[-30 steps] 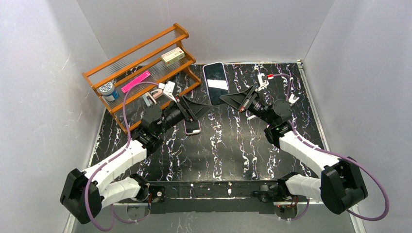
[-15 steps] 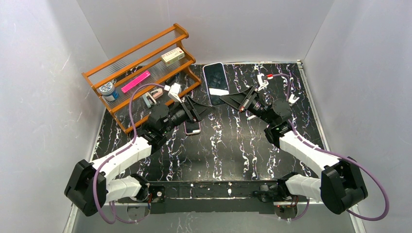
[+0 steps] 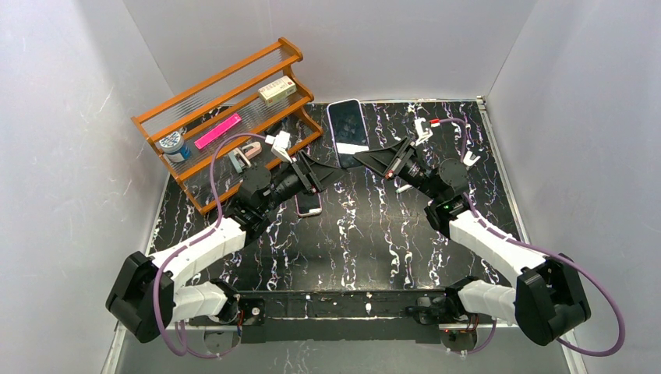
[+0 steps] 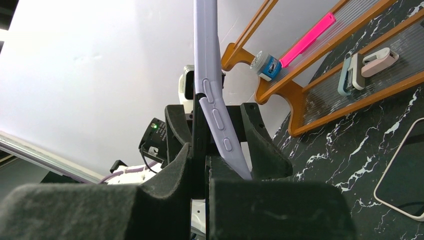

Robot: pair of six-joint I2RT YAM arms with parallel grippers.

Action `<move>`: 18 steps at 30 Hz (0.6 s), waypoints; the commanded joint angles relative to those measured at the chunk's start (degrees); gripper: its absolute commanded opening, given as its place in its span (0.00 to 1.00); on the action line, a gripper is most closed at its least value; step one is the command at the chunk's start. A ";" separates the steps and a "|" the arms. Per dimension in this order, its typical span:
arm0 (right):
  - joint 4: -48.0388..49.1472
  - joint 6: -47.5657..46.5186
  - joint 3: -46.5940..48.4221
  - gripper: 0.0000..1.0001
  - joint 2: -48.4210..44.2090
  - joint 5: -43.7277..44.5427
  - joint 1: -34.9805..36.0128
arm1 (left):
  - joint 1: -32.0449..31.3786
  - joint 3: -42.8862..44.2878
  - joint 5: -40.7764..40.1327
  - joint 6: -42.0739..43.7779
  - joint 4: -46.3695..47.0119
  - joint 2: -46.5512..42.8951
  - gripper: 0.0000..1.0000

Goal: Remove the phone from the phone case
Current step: Remove the phone case from the phone.

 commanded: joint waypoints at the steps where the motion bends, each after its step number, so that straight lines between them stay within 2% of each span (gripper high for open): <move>1: 6.02 0.78 2.34 0.01 -2.47 0.01 -0.15 | -0.18 2.11 0.04 -0.91 3.77 -0.16 0.70; 12: 5.11 1.45 1.97 0.01 -3.08 -3.38 -0.17 | -0.18 1.22 -4.31 -4.05 4.03 0.78 0.55; 18: 4.40 1.09 1.19 0.01 -3.90 -4.24 -0.21 | -0.18 1.94 -6.66 -7.48 4.18 2.44 0.53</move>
